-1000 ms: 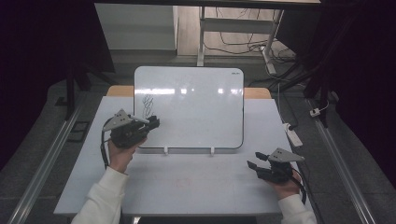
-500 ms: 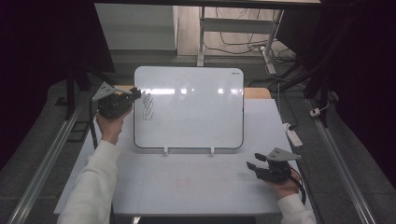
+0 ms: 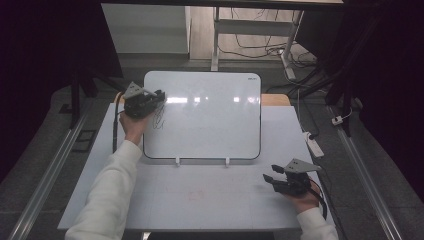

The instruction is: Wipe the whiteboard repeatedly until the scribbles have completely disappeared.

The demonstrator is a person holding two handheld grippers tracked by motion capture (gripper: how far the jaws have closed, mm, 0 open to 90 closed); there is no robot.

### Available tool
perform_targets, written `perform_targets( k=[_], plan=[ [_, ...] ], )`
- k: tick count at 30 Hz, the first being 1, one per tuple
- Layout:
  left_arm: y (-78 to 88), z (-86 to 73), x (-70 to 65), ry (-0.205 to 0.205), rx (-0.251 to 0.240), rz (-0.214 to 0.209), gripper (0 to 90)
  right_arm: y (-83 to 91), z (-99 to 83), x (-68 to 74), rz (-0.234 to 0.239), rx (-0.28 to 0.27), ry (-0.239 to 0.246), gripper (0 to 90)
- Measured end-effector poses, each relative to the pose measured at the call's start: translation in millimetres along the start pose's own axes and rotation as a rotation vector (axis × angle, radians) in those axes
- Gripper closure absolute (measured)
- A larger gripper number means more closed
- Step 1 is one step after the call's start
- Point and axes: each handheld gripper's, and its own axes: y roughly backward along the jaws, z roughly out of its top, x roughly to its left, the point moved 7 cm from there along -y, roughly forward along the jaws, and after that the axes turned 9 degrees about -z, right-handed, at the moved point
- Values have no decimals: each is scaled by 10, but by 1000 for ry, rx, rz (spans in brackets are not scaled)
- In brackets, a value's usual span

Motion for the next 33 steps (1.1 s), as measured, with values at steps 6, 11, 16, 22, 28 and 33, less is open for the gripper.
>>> perform_targets(
  k=[6, 11, 16, 22, 28, 33],
  plan=[
    [130, 45, 181, 35, -36, 83, 771, 5, -1, 9, 0, 2, 2, 474],
    [44, -44, 5, -21, 21, 19, 772, -8, -1, 11, 6, 2, 0, 474],
    [40, 6, 0, -61, 29, 61, 772, -13, -12, 23, 2, 12, 17, 474],
    [72, -32, 48, -27, 31, 54, 772, -4, 5, 28, 7, 4, 3, 475],
    [44, 7, 47, -29, 21, 67, 772, -16, -9, 42, 7, 16, 13, 474],
    [31, 20, 43, -19, 30, 63, 772, -19, -8, 37, 7, 15, 10, 474]
  ],
)
